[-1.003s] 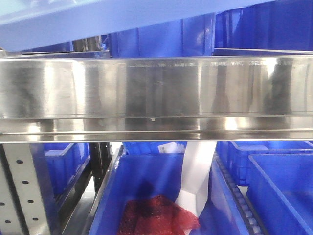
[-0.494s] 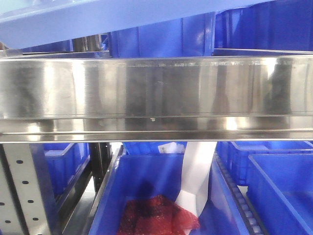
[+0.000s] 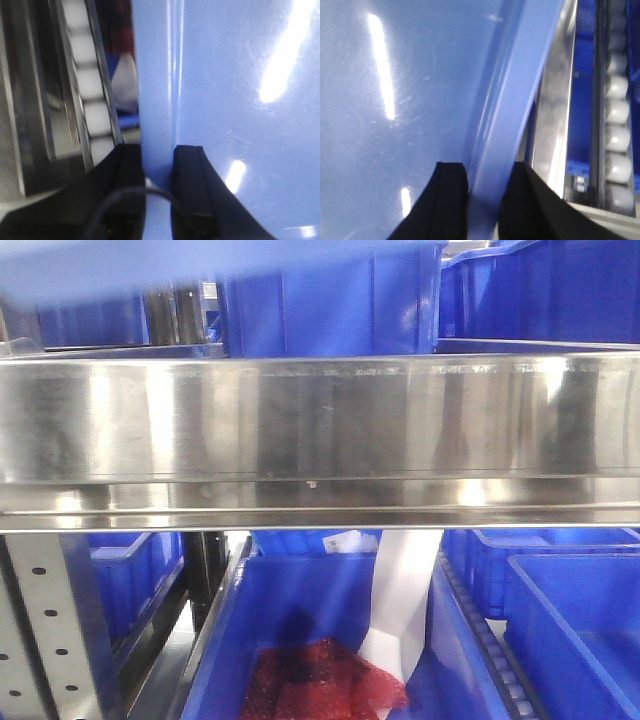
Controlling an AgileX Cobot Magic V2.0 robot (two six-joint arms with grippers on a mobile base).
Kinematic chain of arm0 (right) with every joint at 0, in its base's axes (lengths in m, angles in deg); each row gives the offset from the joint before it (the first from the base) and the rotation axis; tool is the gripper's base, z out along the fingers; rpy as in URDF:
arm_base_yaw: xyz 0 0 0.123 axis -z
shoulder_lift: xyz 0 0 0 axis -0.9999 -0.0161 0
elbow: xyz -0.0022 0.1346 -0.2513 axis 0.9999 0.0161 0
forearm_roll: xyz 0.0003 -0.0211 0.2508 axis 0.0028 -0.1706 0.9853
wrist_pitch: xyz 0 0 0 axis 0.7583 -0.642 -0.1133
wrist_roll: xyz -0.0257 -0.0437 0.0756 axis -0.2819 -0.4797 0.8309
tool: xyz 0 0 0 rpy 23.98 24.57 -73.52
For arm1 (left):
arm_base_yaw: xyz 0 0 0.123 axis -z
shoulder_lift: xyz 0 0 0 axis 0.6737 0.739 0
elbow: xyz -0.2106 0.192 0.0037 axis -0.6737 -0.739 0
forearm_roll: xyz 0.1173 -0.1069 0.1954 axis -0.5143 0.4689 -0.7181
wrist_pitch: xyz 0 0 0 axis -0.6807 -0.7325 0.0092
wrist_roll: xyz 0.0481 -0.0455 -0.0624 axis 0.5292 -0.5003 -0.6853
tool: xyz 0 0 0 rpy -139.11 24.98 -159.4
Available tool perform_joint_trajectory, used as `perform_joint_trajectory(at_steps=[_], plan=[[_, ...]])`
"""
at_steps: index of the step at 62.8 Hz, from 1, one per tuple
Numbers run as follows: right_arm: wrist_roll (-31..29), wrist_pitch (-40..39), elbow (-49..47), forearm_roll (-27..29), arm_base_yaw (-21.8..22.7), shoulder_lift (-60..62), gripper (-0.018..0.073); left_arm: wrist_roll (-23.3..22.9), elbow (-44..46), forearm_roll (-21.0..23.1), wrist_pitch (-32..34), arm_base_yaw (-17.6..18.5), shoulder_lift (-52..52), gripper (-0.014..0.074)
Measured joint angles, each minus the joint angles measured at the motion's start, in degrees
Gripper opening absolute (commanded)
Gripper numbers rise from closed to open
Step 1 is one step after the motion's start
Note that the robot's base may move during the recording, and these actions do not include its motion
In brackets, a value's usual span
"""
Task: Grab blue tray and place on right shelf
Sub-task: 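Raise the tray with both grippers above the upper shelf level, then lower the tray onto the upper shelf rollers and open both grippers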
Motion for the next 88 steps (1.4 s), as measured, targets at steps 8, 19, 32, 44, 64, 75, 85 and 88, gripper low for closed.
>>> perform_joint_trajectory(at_steps=[8,19,32,44,64,75,85,88], plan=[[-0.53,-0.58,-5.06,-0.1,2.13,-4.33,0.0057,1.56,7.26,-0.29,-0.22,-2.04,3.67,-0.0048],[-1.18,-0.7,-11.46,0.26,6.45,-14.0,0.0057,2.64,13.98,-0.29,-0.22,-3.89,10.8,-0.0048],[-1.52,-1.37,-14.23,0.68,8.85,-24.29,0.0057,2.69,15.01,-1.47,0.52,-4.27,18.41,-0.0048],[-1.52,-2.91,-14.32,0.94,9.28,-31.36,0.0057,2.6,15.01,-3.76,1.03,-4.52,23.25,-0.0046],[-1.66,-4.67,-14.45,1.04,9.32,-34.74,0.042,3.51,15.01,-5.1,2.07,-4.52,26.5,0.0365],[-2.59,-5.01,-14.45,1.04,9.21,-34.74,0.063,3.66,15.02,-4.29,4.82,-4.41,26.63,0.0578],[-2.62,-4.55,-14.57,0.82,9.21,-34.74,0.0624,3.74,15.12,-4.07,4.82,-4.41,26.63,0.0578],[-2.62,-4.55,-14.57,0.85,9.21,-34.64,0.0618,3.74,15.12,-4.07,4.62,-4.41,26.63,0.0578]])
